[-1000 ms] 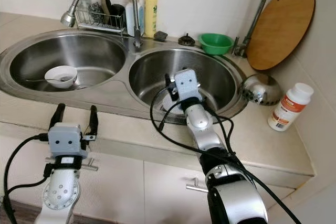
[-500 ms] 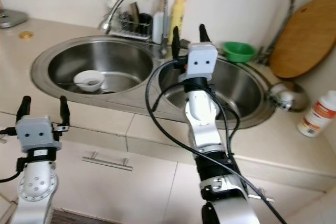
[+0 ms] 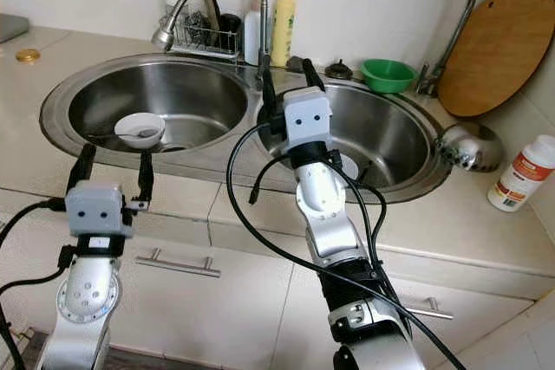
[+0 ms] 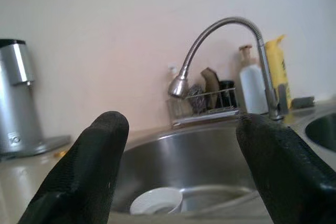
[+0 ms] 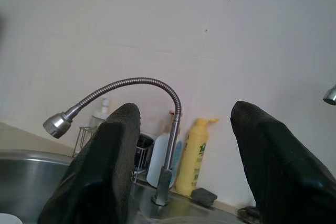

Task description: Kitchen organization

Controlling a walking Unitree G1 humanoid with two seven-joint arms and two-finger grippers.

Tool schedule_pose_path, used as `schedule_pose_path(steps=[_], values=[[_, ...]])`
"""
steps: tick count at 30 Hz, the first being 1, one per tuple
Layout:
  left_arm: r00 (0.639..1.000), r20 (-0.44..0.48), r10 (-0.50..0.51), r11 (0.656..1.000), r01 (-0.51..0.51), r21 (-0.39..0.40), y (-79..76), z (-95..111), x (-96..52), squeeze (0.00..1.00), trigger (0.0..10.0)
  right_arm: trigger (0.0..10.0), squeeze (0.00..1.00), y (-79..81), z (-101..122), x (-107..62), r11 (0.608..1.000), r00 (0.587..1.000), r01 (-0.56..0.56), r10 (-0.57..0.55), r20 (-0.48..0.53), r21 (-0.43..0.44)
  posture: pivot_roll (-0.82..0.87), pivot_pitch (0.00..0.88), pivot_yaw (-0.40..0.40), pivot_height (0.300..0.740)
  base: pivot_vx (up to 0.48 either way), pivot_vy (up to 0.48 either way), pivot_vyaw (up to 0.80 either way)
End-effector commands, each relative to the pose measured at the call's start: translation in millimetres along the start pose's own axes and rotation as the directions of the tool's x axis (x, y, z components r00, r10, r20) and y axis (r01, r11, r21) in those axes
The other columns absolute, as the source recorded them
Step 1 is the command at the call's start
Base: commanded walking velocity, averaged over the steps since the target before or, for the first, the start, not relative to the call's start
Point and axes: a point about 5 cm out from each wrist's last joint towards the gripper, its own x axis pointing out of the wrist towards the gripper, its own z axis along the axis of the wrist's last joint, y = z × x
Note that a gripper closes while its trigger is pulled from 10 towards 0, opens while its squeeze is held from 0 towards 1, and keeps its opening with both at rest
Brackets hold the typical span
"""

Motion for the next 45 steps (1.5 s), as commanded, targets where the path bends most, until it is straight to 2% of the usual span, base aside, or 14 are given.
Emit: schedule_pose_path(steps=[1,3,7,23,28,33,38,45], values=[[1.000,0.002,-0.021,1.000,0.021,-0.008,-5.7,3,0.2,0.00,10.0,10.0,0.00,-4.3,6,-0.4,1.000,1.000,0.009,-0.009,0.025,-0.007,0.14,0.000,-0.079,0.740,0.000,0.480,0.00],[1.000,-0.005,-0.026,1.000,0.026,-0.015,-8.8,1,-1.4,0.00,10.0,10.0,0.00,-11.2,6,-5.4,0.999,1.000,0.012,-0.012,0.019,-0.033,0.13,0.000,-0.082,0.740,0.000,0.480,0.00],[1.000,-0.006,-0.026,0.999,0.026,-0.021,-10.6,1,-1.3,0.00,10.0,10.0,0.00,-15.0,5,-10.5,0.999,1.000,0.006,-0.005,0.011,-0.051,0.12,0.000,-0.083,0.740,0.000,0.480,0.00],[0.999,-0.013,-0.036,0.999,0.036,-0.021,-10.9,1,-5.0,0.00,10.0,10.0,0.00,-24.9,4,-32.2,0.995,1.000,-0.004,0.001,-0.023,-0.104,0.11,0.000,-0.078,0.740,0.000,0.480,0.00],[0.999,-0.018,-0.037,0.999,0.037,-0.020,-10.9,1,-8.1,0.00,10.0,10.0,0.00,-32.9,2,-43.3,0.993,0.998,0.010,-0.016,-0.057,-0.116,0.10,0.000,-0.080,0.740,0.000,0.445,-0.73],[0.999,-0.010,-0.041,0.999,0.041,-0.005,-10.4,2,-11.3,0.00,10.0,10.0,0.00,-39.8,-1,-56.2,0.989,0.996,0.007,-0.020,-0.084,-0.150,0.10,0.000,-0.082,0.740,0.000,0.000,-0.80],[0.998,-0.019,-0.055,0.998,0.055,0.008,-10.5,2,-14.2,0.00,10.0,10.0,0.00,-48.6,-4,-77.0,0.980,0.992,0.020,-0.044,-0.115,-0.200,0.09,0.000,-0.079,0.740,0.000,0.000,-0.80],[0.997,-0.027,-0.071,0.997,0.072,0.018,-11.9,1,-15.3,0.00,10.0,10.0,0.00,-57.7,-2,-85.9,0.970,0.987,0.083,-0.112,-0.113,-0.228,0.08,0.000,-0.074,0.740,0.000,0.000,-0.80]])
